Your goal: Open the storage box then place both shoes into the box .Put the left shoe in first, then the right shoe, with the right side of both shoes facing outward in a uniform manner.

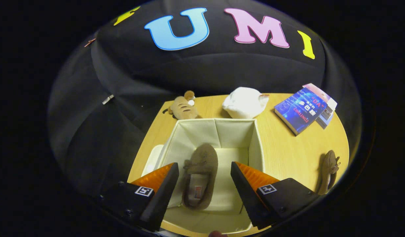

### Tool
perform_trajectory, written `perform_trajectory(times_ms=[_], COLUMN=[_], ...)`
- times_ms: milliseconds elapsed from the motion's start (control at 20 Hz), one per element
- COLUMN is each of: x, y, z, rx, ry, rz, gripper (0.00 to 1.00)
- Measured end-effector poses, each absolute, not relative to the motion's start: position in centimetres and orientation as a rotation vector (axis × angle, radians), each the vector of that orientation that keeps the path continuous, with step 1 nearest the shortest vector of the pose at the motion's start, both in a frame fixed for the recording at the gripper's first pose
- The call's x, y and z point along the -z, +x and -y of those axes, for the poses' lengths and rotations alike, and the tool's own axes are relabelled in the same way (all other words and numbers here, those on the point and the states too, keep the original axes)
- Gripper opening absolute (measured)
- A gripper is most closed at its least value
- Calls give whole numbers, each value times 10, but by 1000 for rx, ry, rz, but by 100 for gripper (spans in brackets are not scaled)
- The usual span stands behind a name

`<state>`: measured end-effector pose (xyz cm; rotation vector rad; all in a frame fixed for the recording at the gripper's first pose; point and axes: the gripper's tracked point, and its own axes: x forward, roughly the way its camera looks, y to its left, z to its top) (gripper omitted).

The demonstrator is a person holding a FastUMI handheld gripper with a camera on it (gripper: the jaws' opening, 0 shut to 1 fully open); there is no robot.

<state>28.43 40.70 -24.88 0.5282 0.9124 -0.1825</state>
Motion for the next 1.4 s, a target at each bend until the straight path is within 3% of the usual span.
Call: perform_trajectory(times_ms=[250,500,1000,1250,1400], x=[192,187,291,354,388], y=[252,171,-12,-52,-59], z=[-349,-266,-107,-80,-70], rx=[95,76,321,356,389], ry=[475,320,269,205,195], rz=[-784,-773,-999,-1125,-1173], gripper=[99,99,99,99,91])
